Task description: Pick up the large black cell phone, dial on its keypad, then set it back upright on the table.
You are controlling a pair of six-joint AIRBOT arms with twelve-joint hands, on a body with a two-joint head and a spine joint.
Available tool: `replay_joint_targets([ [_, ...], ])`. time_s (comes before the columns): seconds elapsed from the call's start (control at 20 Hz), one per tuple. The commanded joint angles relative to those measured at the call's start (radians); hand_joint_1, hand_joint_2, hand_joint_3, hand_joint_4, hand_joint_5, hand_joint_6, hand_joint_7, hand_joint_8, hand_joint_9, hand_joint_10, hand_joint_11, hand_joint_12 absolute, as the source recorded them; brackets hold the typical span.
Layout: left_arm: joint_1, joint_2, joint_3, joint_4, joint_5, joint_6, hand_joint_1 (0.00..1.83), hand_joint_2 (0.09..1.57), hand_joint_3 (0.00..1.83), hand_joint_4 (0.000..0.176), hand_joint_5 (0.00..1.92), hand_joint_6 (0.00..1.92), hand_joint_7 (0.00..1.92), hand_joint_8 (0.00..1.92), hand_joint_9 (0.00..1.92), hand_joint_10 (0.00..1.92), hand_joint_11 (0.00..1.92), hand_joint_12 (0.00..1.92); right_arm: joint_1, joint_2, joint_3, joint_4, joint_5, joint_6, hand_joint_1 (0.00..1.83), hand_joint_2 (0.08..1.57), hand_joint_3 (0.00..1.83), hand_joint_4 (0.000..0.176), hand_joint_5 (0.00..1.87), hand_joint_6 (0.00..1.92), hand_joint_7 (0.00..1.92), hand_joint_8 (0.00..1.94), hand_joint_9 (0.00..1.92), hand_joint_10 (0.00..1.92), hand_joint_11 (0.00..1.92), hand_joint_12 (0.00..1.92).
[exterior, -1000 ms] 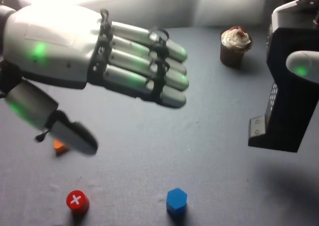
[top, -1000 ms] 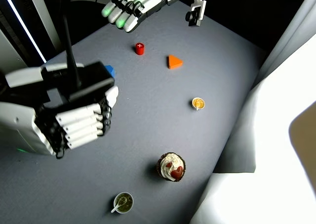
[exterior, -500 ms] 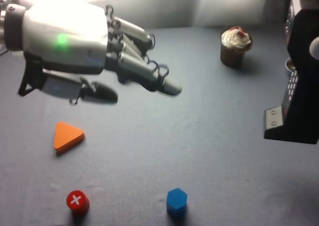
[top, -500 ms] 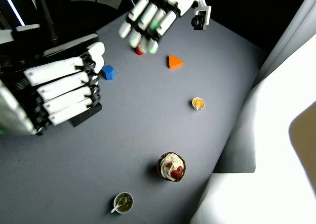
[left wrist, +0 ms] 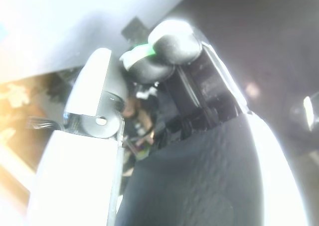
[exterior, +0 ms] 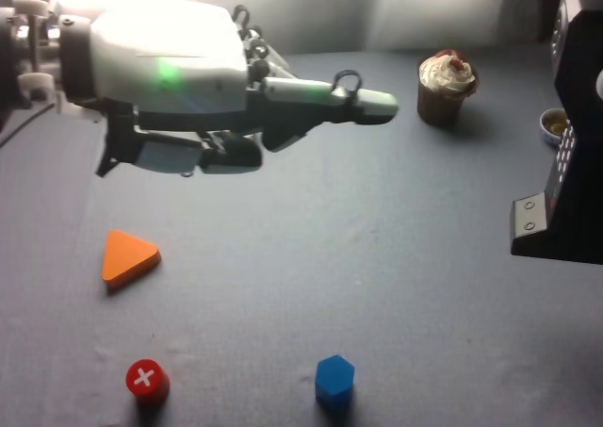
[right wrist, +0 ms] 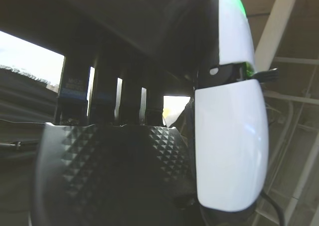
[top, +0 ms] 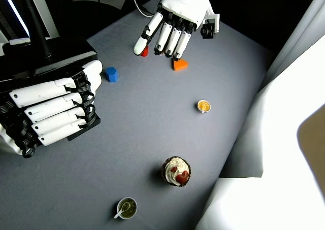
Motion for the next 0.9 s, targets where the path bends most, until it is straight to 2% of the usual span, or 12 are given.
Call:
replay_joint_targets([
  [0.0,-0.021,-0.001,-0.016,-0.099,-0.025,0.014,1.27,1.34,0.03,0.059,0.00,0.00,0.54,1.76,0.82,1.92,0.74,1.92,0.006,0.013,0.007,0.010,0.146,0.018,1.37,1.14,0.00,0.000,0.88,0.97,0.90,1.05,0.93,1.32,0.98,1.32],
  [0.1,-0.016,-0.008,-0.046,-0.114,0.007,0.030,1.27,1.34,0.03,0.070,0.00,0.00,0.54,1.76,0.80,1.92,0.74,1.92,0.006,0.013,0.009,0.006,0.146,0.018,1.37,1.13,0.00,0.000,0.90,0.93,0.91,1.05,0.95,1.29,1.03,1.26],
  [0.2,-0.008,-0.020,-0.074,-0.142,0.028,0.054,1.27,1.34,0.02,0.073,0.00,0.00,0.55,1.75,0.80,1.92,0.72,1.92,0.006,0.012,0.012,0.003,0.146,0.018,1.37,1.14,0.00,0.000,0.88,0.97,0.90,1.06,0.92,1.33,1.01,1.27],
  [0.45,0.060,-0.048,-0.133,-0.290,0.060,0.174,1.27,1.34,0.02,0.068,0.00,0.00,0.56,1.73,0.80,1.92,0.75,1.92,0.006,0.011,0.021,0.003,0.146,0.022,1.38,1.11,0.00,0.000,0.96,0.85,0.97,0.97,0.94,1.28,0.95,1.28],
  [0.6,0.084,-0.064,-0.159,-0.333,0.091,0.224,1.27,1.34,0.01,0.073,0.00,0.00,0.57,1.72,0.79,1.92,0.74,1.92,0.006,0.012,0.021,0.003,0.146,0.022,1.38,1.11,0.00,0.000,0.97,0.86,0.99,0.92,0.93,1.28,0.91,1.23],
  [0.7,0.084,-0.081,-0.163,-0.342,0.108,0.240,1.27,1.34,0.01,0.066,0.00,0.00,0.56,1.73,0.78,1.92,0.73,1.92,0.006,0.012,0.021,0.003,0.146,0.021,1.38,1.11,0.00,0.000,0.97,0.82,0.97,0.96,0.94,1.29,0.91,1.25],
  [0.75,0.084,-0.092,-0.163,-0.360,0.113,0.258,1.27,1.34,0.01,0.068,0.00,0.00,0.55,1.73,0.78,1.92,0.73,1.92,0.006,0.012,0.021,0.003,0.146,0.021,1.38,1.11,0.00,0.000,0.95,0.83,0.97,0.96,0.95,1.28,0.91,1.25],
  [0.85,0.084,-0.112,-0.163,-0.401,0.128,0.296,1.27,1.34,0.01,0.068,0.00,0.00,0.55,1.74,0.79,1.92,0.74,1.92,0.006,0.012,0.020,0.003,0.146,0.021,1.38,1.11,0.00,0.000,0.94,0.86,1.00,0.90,0.97,1.25,0.92,1.24],
])
